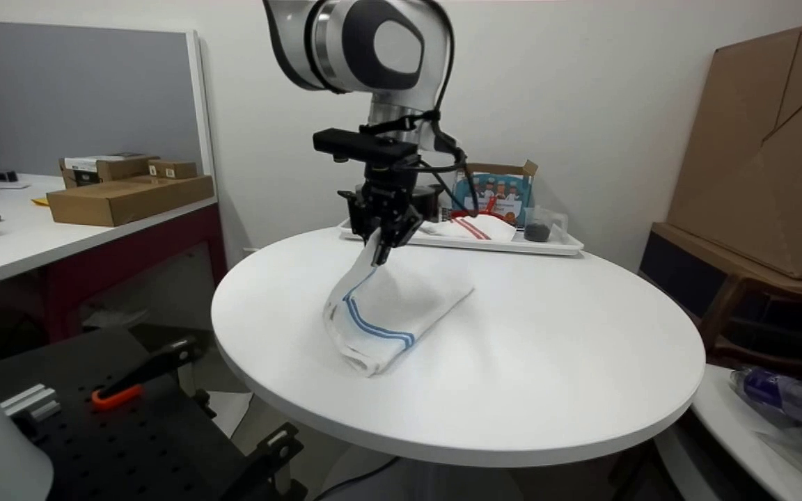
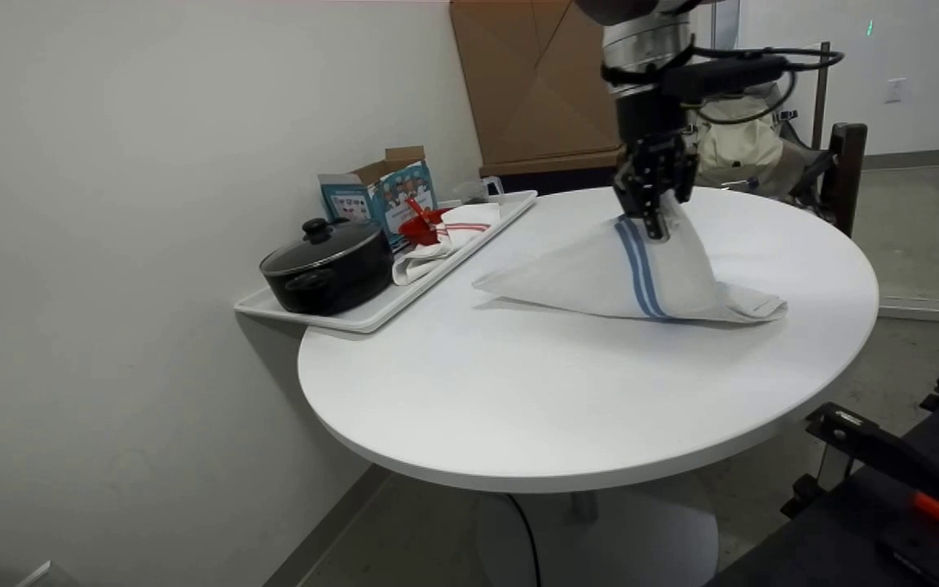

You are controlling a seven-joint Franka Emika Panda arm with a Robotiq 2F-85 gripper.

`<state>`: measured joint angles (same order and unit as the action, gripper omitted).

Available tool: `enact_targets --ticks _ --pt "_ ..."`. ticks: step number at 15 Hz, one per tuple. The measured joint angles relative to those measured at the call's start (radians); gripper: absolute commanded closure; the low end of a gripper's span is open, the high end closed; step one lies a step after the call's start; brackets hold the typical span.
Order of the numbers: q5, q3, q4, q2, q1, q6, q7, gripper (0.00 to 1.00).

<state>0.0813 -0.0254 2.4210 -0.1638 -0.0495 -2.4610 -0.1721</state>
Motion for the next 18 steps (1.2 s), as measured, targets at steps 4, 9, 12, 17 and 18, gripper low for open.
enact_targets --ticks 4,9,12,17,18 --pt "0.113 0.098 0.028 -0.013 -0.141 0.041 -0.102 0.94" --pt "0.204 0.161 0.038 -0.072 -0.248 0.091 -0.159 0.94" --pt "0.211 0.162 0.036 -0.105 -0.262 0.091 -0.161 0.94" --pt "0.197 0.156 0.007 -0.111 -0.238 0.091 -0.151 0.94" --pt "0.187 0.156 -0.005 -0.11 -0.23 0.091 -0.143 0.94"
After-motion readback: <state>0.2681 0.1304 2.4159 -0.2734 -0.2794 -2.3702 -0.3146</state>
